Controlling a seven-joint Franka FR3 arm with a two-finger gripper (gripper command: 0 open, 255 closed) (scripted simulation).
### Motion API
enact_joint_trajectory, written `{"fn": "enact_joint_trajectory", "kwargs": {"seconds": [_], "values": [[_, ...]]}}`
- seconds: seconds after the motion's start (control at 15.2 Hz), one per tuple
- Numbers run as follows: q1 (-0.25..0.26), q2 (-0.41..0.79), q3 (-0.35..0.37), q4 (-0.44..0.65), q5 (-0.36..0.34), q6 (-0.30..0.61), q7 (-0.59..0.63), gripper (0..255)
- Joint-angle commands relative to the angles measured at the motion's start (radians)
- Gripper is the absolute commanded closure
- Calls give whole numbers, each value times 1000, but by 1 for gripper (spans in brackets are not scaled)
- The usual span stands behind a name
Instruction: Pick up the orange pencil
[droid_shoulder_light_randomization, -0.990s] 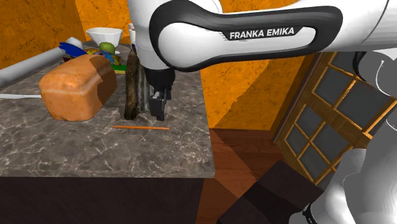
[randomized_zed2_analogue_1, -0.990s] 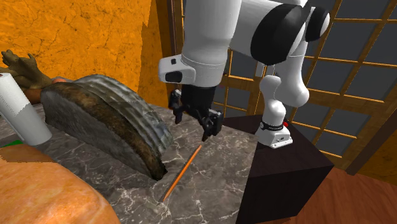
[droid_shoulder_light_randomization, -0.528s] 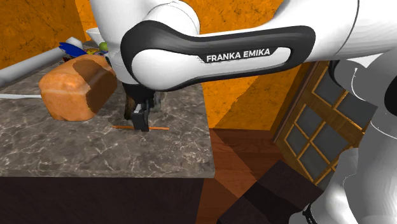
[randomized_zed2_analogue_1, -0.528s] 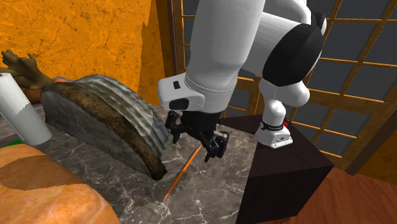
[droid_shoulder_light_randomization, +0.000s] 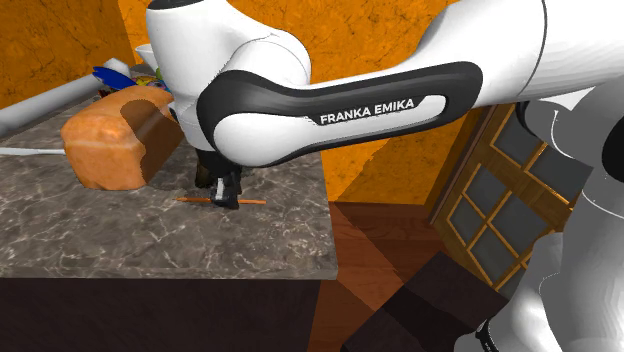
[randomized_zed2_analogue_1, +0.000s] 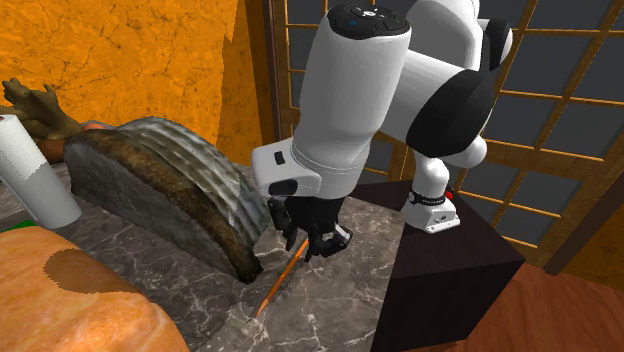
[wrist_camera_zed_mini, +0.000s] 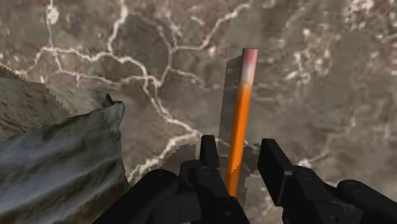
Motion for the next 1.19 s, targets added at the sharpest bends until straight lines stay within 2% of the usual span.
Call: {"fn": "enact_joint_trajectory", "kwargs": {"seconds": [0.0, 0.46, 1.12], "values": [[0, 0, 0, -2, 0, 2, 0, 255], [0, 0, 0, -1, 0, 2, 1, 255], [12, 8, 4, 142, 4, -131, -28, 255]]}}
